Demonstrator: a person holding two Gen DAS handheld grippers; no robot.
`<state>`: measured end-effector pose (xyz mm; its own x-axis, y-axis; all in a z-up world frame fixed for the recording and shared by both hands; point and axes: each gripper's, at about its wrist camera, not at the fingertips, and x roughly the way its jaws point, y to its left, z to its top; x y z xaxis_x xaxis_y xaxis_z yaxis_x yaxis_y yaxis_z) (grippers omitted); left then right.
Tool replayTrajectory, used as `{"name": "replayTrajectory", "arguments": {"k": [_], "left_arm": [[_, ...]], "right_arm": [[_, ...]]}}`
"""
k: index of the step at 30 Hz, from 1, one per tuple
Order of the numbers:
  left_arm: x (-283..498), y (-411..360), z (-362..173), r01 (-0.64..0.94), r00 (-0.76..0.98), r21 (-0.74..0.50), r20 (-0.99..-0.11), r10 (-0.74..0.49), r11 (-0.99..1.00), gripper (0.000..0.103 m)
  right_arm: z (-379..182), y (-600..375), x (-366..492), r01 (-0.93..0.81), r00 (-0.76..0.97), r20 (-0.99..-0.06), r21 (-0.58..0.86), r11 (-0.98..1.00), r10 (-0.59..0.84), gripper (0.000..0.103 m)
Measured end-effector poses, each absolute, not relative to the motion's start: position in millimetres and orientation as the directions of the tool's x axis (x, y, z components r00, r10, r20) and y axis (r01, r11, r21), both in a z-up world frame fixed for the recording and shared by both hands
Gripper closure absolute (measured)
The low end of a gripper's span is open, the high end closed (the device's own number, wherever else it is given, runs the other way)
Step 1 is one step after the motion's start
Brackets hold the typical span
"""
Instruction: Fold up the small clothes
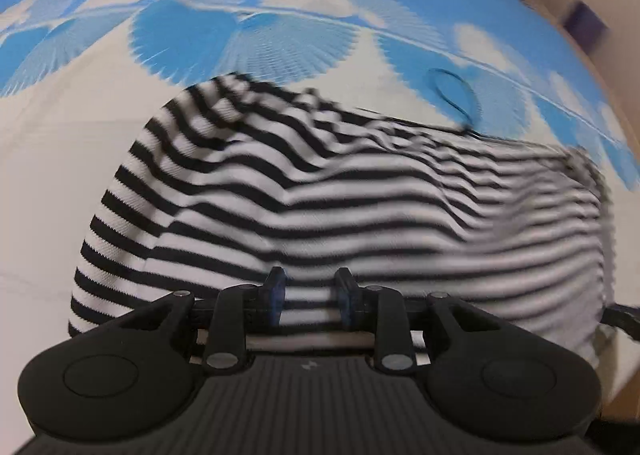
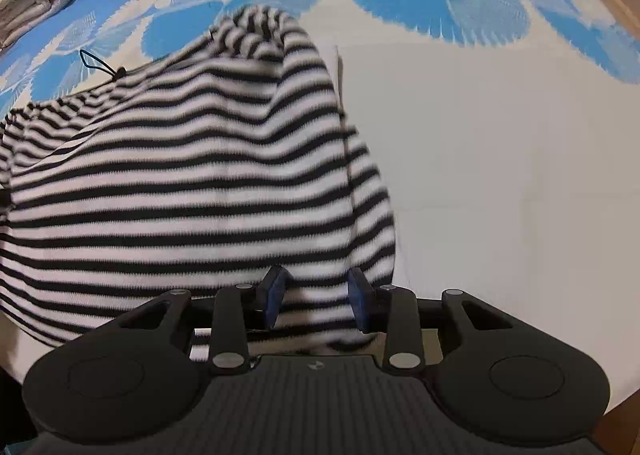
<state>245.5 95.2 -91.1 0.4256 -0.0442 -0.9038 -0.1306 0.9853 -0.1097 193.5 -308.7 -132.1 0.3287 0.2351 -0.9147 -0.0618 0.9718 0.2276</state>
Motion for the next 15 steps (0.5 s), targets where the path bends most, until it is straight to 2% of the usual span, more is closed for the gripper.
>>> {"name": "replayTrajectory", "arguments": {"k": [4,8,12,15], "left_arm": [[252.8,99.2,-89.4,-0.185,0.453,-0.126,-0.891,-0.029,0.975,0.072],[254.3,110.9,-83.6,-0.233,0.48,-0.155,-0.877,-0.025,0.96,0.072],[252.8,123.4,-74.4,-0.302,0.496,-0.186,-0.868,-0.013,0.935,0.072],[250.0,127.8,-67.0,-0.319,0.514,-0.202,-0.858,-0.01,0.926,0.072]], "right_arm": [[-102.8,-303.1,202.3,-0.113,0.494,-0.813,0.291,0.95,0.308,0.066],[-93.8,-276.4,218.6,-0.198,0.535,-0.74,0.359,0.912,0.408,0.065],[-108.4,-242.7,247.9,-0.221,0.487,-0.773,0.34,0.914,0.406,0.065],[-131.5,-230.2,267.2,-0.167,0.439,-0.85,0.24,0.956,0.29,0.065]]}}
